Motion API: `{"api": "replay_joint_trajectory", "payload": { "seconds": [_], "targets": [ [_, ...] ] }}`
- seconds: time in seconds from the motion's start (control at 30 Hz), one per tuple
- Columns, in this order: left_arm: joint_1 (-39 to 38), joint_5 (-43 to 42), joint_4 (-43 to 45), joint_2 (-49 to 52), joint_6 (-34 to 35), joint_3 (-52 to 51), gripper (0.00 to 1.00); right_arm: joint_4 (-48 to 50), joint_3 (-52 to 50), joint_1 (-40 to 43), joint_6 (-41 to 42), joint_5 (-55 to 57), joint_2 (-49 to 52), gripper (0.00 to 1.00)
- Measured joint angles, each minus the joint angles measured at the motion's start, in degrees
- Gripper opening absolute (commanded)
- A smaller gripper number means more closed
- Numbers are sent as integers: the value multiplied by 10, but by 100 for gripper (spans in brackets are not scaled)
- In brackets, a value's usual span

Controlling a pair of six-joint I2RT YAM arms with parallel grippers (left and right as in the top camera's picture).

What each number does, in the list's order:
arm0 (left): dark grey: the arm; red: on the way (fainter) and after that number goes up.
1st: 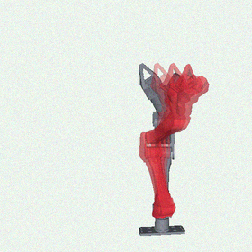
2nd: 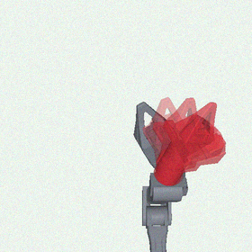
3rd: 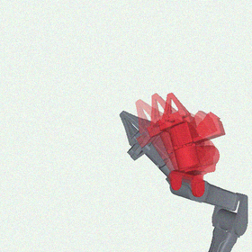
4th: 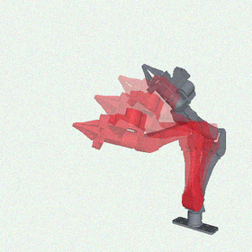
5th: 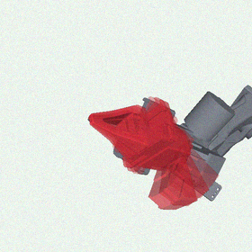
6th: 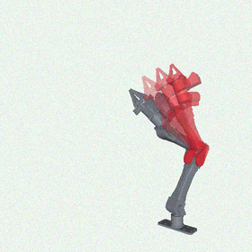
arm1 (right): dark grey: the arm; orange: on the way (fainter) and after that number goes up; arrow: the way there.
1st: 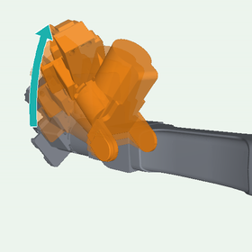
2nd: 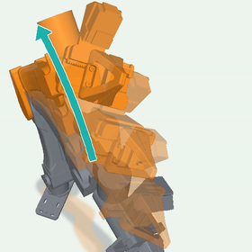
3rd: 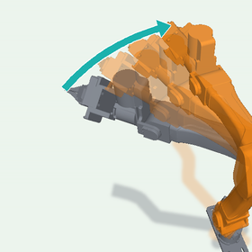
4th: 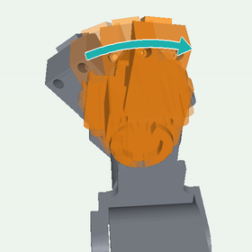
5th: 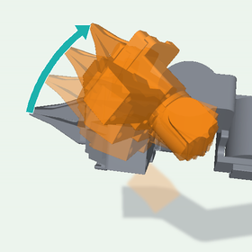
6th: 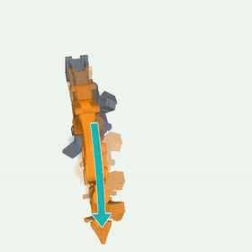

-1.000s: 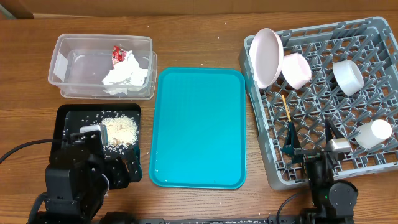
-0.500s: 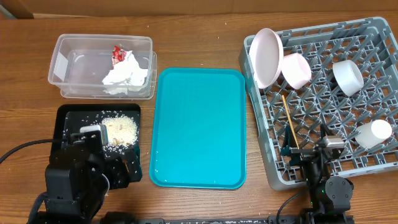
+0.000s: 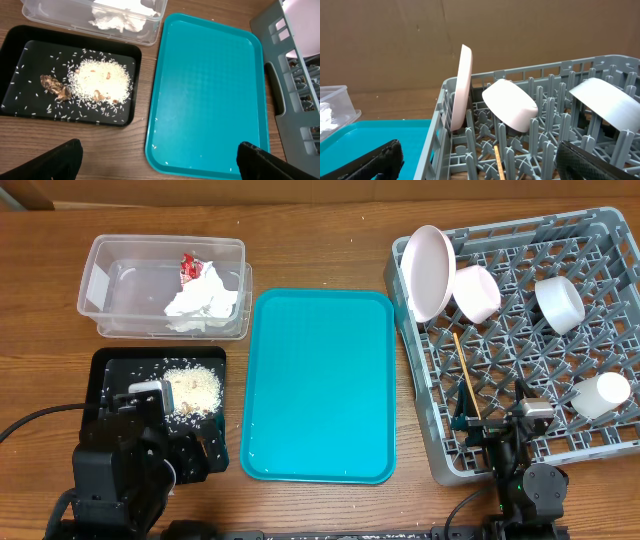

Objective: Sort waste into correct bins and load items into the dishwasher

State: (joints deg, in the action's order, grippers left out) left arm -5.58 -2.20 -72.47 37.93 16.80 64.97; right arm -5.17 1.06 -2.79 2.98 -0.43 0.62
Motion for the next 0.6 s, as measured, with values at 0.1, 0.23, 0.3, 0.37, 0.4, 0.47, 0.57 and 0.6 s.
{"api": "replay_joint_trajectory", "payload": {
  "seconds": [0.1,0.23,0.3,0.37,0.4,0.47,0.57,0.6],
  "targets": [
    [0,0,0,0,0,0,100,0,0,0,0,0,0,100],
    [0,0,0,0,0,0,100,0,0,0,0,0,0,100],
    [0,0,0,0,0,0,100,0,0,0,0,0,0,100],
    [0,0,0,0,0,0,100,0,0,0,0,0,0,100],
    [0,0,0,0,0,0,100,0,0,0,0,0,0,100],
    [0,0,0,0,0,0,100,0,0,0,0,0,0,100],
    [0,0,-1,0,0,0,100,0,0,0,0,0,0,100],
    [0,0,-4,0,0,0,100,0,0,0,0,0,0,100]
  ]
}}
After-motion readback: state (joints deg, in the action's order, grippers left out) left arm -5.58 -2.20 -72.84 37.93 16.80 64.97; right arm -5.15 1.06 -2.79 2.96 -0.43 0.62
